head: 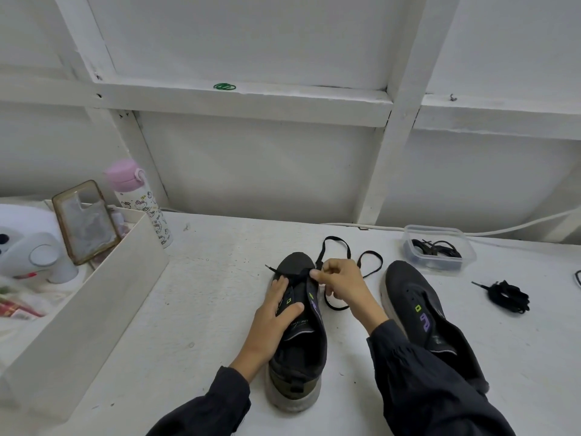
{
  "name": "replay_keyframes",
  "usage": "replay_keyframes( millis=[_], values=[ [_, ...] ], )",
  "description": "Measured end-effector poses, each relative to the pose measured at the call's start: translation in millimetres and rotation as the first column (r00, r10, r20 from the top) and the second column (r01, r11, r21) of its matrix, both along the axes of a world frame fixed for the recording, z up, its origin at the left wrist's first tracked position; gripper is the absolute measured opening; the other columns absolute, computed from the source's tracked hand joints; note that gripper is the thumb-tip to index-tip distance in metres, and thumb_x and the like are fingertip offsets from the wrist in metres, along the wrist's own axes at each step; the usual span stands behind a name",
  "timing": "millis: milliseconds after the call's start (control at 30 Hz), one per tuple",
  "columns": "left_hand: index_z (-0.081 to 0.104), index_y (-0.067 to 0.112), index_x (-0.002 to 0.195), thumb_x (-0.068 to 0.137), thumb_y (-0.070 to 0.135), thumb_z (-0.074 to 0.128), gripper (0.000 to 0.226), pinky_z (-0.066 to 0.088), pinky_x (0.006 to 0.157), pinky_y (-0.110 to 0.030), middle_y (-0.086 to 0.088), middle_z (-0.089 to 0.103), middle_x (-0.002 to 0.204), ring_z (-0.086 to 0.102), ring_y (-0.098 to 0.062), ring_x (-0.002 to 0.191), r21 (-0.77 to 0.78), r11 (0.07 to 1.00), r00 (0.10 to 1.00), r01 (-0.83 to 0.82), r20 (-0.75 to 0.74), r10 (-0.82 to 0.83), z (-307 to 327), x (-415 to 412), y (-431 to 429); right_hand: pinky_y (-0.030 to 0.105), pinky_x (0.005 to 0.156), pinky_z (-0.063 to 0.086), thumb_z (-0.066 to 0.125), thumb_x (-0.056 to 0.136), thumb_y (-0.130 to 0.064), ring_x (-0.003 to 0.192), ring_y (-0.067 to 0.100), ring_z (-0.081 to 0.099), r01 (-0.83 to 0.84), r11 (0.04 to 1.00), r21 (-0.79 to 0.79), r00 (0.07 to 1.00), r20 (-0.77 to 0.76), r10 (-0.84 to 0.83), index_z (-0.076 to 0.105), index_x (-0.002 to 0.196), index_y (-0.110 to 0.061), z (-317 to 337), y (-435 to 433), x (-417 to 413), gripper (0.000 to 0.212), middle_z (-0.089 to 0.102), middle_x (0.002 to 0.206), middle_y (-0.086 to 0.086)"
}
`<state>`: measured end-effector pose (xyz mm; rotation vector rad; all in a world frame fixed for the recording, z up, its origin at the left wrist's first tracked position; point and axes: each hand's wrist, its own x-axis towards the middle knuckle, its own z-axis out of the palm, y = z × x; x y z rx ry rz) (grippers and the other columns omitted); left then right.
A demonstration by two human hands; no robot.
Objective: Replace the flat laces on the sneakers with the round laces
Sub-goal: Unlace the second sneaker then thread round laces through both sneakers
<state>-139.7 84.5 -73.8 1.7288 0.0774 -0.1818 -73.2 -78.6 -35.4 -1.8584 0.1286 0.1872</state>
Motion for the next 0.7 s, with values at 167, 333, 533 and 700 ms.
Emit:
replay_keyframes(
  millis=[167, 333, 533, 700],
  values=[
    [0.03, 0.029, 0.15, 0.092, 0.03, 0.064, 0.067, 0.017, 0.12, -0.027, 0.017, 0.022, 0.157, 0.015, 0.004, 0.143, -0.01, 1.0, 1.0, 0.021, 0.003, -0.021, -2, 0, 1, 0.023, 0.042, 0.031, 0.055, 0.098, -0.017, 0.049, 0.015, 0.045, 0.445, 0.866, 0.227, 0.883, 0.053, -0.467, 0.048, 0.08, -0.012, 5, -19, 22, 0.02, 0.049, 0.082, 0.01],
    [0.03, 0.03, 0.151, 0.094, 0.028, 0.062, 0.066, 0.017, 0.119, -0.026, 0.018, 0.021, 0.157, 0.014, 0.004, 0.144, -0.005, 1.0, 1.0, 0.021, 0.004, -0.021, -3, 0, 1, 0.021, 0.04, 0.029, 0.065, 0.091, -0.038, 0.047, 0.014, 0.045, 0.219, 0.97, 0.104, 0.974, -0.074, -0.212, 0.059, 0.084, -0.007, 6, -14, 6, 0.033, 0.057, 0.072, 0.003],
    [0.03, 0.029, 0.151, 0.085, 0.04, 0.062, 0.074, 0.017, 0.122, -0.033, 0.018, 0.021, 0.157, 0.014, 0.001, 0.146, 0.003, 1.0, 1.0, 0.006, 0.004, -0.006, 1, 0, 0, 0.015, 0.042, 0.036, 0.075, 0.084, -0.014, 0.044, 0.007, 0.053, 0.006, 0.997, 0.074, 1.0, -0.004, -0.006, 0.067, 0.078, -0.003, -7, 2, -7, 0.014, 0.062, 0.061, 0.002],
    [0.031, 0.029, 0.15, 0.093, 0.03, 0.062, 0.065, 0.018, 0.122, -0.033, 0.021, 0.023, 0.154, 0.016, 0.001, 0.145, 0.007, 1.0, 1.0, 0.024, 0.011, -0.024, -1, 1, 1, 0.028, 0.045, 0.043, 0.054, 0.098, -0.016, 0.053, 0.022, 0.056, -0.02, 1.0, 0.017, 0.999, -0.026, 0.021, 0.054, 0.081, -0.007, -15, 7, 0, 0.019, 0.059, 0.065, 0.007]
  ],
)
